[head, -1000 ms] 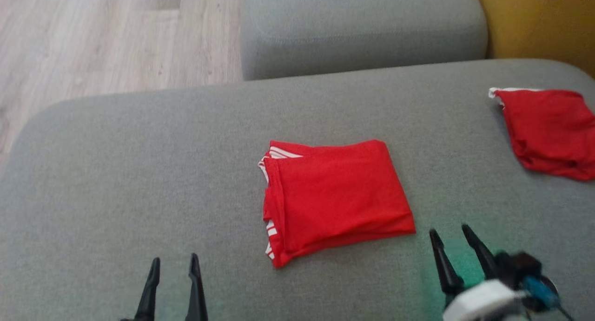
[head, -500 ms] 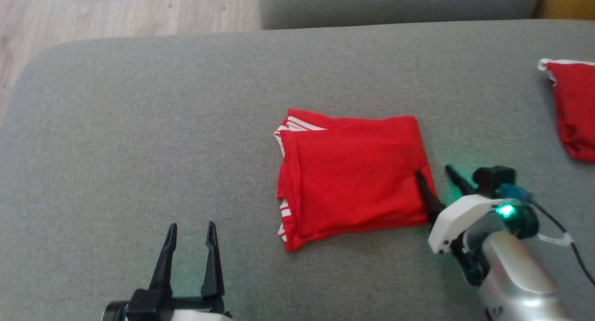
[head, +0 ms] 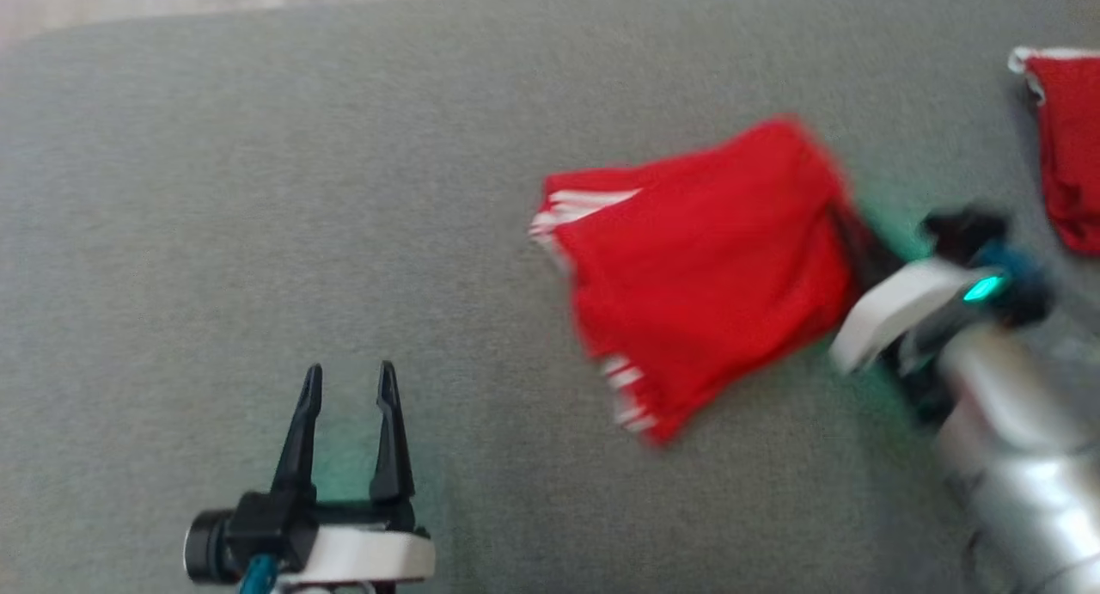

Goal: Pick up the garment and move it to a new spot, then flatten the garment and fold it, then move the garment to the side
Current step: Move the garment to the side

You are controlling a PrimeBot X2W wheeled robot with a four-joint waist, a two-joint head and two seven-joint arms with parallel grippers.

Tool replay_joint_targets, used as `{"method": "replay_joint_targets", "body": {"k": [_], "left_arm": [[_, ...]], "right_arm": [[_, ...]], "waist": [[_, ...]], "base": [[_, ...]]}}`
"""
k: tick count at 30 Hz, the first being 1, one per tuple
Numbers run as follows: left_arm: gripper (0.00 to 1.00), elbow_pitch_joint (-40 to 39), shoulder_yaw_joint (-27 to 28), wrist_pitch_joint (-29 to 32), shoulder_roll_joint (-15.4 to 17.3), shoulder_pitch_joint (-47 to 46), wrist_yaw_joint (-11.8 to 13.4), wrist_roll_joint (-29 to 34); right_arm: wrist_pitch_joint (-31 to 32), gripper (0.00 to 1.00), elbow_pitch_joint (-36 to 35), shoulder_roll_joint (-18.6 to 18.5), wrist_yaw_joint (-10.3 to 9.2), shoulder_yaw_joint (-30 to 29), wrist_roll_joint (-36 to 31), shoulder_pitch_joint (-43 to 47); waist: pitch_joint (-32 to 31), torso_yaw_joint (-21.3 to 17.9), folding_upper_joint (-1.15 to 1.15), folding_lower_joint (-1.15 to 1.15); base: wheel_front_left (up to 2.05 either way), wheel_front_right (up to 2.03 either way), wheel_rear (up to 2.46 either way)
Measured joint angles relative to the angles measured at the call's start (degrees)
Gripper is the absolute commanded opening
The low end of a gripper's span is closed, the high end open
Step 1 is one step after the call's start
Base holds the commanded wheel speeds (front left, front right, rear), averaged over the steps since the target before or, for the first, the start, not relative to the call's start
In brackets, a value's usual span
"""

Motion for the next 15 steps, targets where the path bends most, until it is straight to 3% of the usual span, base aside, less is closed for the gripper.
{"method": "replay_joint_targets", "body": {"k": [7,15], "left_arm": [[1.00,0.05,-0.48,0.00,-0.02,-4.08,0.22,0.04],[1.00,0.52,-0.31,0.00,-0.07,-8.77,0.10,0.71]], "right_arm": [[0.65,0.00,-3.42,-8.53,0.00,-3.43,-2.80,-9.01],[3.75,0.00,-7.66,-16.31,0.00,-11.55,-5.26,-12.15]], "waist": [[4.32,-3.18,0.00,0.01],[9.38,-6.51,0.00,0.00]], "base": [[0.00,0.00,0.00],[0.00,0.00,0.00]]}}
